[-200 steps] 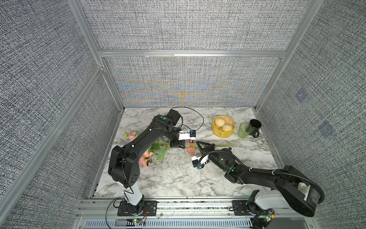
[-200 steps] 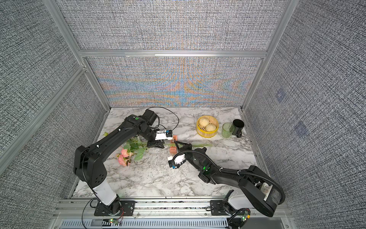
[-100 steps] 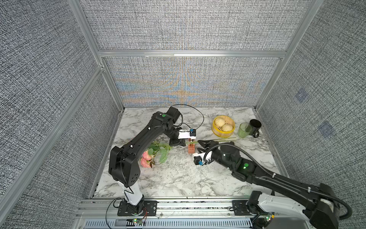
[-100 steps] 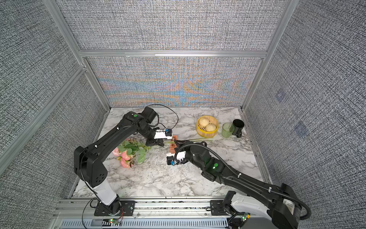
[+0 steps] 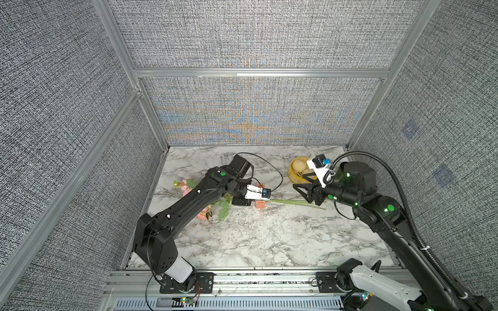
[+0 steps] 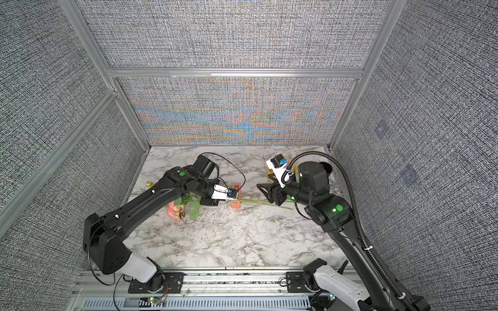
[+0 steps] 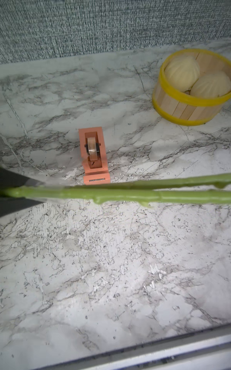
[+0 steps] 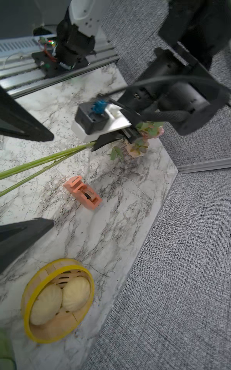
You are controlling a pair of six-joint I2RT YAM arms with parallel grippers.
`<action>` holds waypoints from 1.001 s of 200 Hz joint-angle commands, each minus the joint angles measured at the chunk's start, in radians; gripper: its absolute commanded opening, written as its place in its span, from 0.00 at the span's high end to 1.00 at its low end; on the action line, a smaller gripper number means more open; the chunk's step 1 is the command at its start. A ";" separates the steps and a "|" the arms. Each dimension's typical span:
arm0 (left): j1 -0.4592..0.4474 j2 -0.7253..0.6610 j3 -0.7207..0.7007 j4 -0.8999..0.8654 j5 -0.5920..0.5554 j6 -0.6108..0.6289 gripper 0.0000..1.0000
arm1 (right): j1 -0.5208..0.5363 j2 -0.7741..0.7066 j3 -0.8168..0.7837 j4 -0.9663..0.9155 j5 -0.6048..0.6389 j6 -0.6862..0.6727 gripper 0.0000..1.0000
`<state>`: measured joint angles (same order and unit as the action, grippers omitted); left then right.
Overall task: Wrap bouquets with tape
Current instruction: Wrap the tape around the bouquet.
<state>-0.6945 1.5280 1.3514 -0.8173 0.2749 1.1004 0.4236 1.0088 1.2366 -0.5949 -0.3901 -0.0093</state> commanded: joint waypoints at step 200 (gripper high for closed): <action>-0.156 -0.136 -0.334 0.673 -0.366 0.244 1.00 | 0.035 0.590 0.072 -0.221 -0.356 -0.118 0.52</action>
<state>-0.8474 1.3987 1.0153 -0.1780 -0.1024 1.3277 0.4526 1.5883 1.3025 -0.8093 -0.7486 -0.0879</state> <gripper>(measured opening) 0.079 0.552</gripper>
